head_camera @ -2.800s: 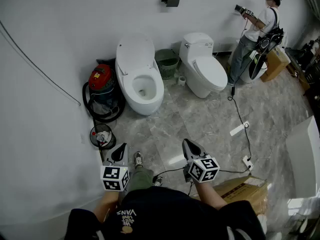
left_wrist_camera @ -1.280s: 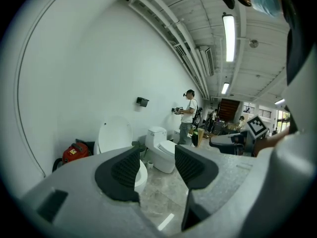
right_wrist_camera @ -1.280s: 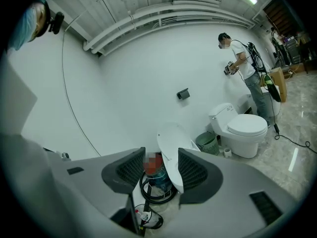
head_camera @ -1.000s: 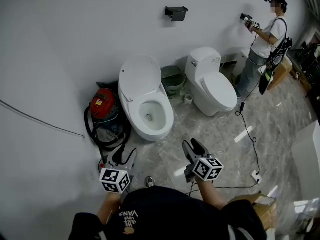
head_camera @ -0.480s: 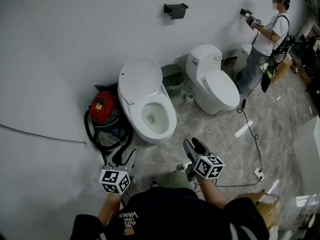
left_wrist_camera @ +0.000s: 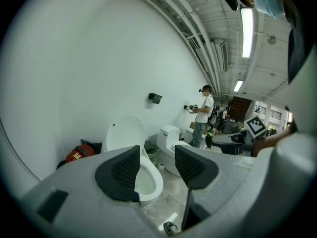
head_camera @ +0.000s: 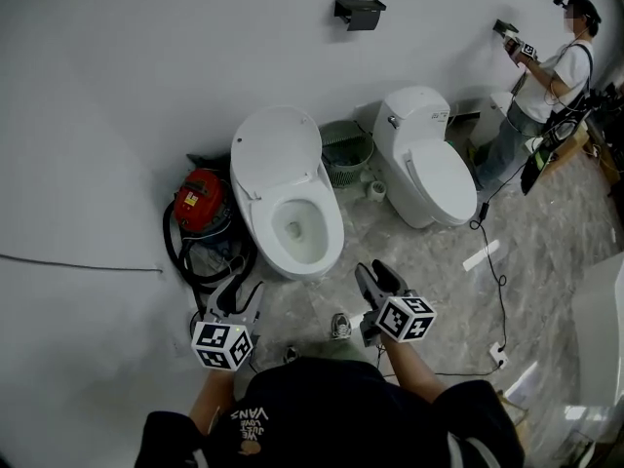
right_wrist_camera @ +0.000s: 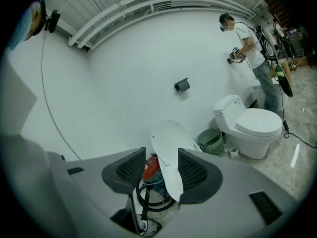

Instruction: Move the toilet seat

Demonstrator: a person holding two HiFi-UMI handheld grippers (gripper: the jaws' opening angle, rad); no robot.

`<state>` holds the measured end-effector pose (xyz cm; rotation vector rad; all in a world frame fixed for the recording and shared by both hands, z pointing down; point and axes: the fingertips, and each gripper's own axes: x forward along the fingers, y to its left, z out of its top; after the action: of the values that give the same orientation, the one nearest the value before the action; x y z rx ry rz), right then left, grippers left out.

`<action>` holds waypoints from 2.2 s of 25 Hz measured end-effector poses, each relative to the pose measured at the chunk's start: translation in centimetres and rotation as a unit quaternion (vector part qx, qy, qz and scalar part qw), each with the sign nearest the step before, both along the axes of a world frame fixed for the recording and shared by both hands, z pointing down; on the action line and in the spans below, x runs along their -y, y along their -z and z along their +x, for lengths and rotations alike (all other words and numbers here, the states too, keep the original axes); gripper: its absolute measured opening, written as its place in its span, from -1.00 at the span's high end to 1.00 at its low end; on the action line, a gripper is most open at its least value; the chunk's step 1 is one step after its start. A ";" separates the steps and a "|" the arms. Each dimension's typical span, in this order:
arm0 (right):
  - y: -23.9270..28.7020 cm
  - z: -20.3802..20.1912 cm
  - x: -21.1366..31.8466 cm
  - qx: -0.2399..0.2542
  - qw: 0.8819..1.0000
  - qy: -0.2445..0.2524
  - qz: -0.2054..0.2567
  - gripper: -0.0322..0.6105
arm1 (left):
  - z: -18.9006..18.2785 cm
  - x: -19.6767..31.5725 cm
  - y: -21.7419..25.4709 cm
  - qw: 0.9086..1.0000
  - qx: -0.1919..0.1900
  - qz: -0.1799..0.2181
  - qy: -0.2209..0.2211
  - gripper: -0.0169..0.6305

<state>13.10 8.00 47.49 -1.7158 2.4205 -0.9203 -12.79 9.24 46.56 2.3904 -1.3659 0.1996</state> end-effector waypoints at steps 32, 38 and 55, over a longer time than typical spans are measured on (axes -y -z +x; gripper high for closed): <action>-15.8 8.2 12.5 -0.045 0.980 0.098 -0.169 0.30 | 6.6 7.3 -17.4 0.966 0.005 -0.210 0.151 0.19; -20.9 7.7 13.7 -0.049 0.972 0.065 -0.219 0.23 | 5.2 8.8 -22.6 0.957 -0.007 -0.257 0.132 0.15; -36.9 3.1 17.0 0.005 0.950 0.013 -0.311 0.05 | 1.5 12.9 -37.9 0.925 -0.052 -0.343 0.154 0.03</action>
<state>16.24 -9.02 84.44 -1.8127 2.2902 -1.8423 -11.27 -3.66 84.48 1.5714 -1.3207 0.3842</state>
